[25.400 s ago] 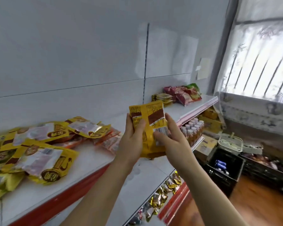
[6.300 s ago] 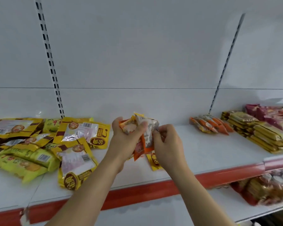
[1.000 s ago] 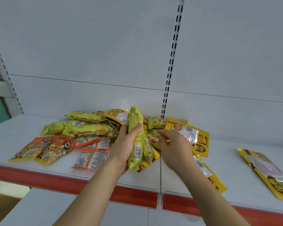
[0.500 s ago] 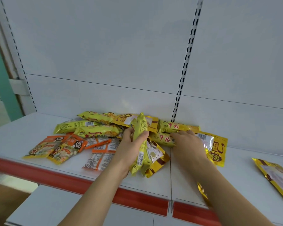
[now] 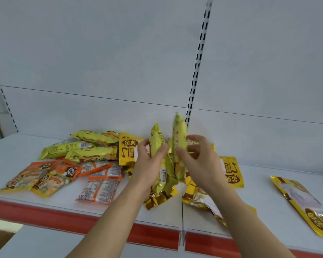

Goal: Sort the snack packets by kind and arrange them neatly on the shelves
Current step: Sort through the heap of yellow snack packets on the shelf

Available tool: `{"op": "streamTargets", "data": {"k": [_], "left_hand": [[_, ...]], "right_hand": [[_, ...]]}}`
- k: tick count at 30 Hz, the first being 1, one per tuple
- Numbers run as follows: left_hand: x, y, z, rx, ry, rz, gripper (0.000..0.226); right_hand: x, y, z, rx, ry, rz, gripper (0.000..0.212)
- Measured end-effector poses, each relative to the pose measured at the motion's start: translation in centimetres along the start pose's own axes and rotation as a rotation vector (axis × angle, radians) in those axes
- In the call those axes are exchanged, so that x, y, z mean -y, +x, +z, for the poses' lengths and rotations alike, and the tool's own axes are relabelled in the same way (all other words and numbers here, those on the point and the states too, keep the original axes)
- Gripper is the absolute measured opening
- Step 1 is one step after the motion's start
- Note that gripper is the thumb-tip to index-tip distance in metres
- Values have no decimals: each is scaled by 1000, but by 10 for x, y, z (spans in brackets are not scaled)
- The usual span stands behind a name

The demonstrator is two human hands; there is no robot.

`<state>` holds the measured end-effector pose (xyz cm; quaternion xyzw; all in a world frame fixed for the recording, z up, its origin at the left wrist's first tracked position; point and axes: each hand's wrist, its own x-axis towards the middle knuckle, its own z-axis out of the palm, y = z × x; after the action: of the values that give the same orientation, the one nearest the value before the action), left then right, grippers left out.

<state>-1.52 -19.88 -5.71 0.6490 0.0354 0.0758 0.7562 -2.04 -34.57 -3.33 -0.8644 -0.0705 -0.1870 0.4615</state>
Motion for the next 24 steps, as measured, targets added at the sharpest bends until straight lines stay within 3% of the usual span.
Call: {"op": "streamTargets", "data": {"k": [3, 9, 12, 15, 18, 20, 22, 24], "left_hand": [[-3, 3, 10, -12, -59, -53, 49], [-1, 11, 5, -28, -87, -55, 85], [-4, 14, 3, 2, -106, -82, 92], [-6, 15, 4, 16, -101, -73, 90], [-3, 18, 3, -27, -110, -39, 67], [-2, 21, -1, -49, -120, -25, 61], [0, 24, -6, -51, -147, -32, 63], [2, 27, -12, -51, -171, -40, 63]], "right_hand": [[0, -11, 16, 12, -22, -92, 33], [-5, -19, 20, 187, 121, -64, 43], [-12, -10, 18, 231, 138, -77, 45], [-15, -2, 16, 186, 108, -136, 40], [-13, 5, 12, 240, 161, -132, 40], [-17, 17, 8, 176, 37, -118, 42], [-30, 38, 6, 58, -242, -119, 44], [-42, 59, 5, 68, -523, -81, 50]]}}
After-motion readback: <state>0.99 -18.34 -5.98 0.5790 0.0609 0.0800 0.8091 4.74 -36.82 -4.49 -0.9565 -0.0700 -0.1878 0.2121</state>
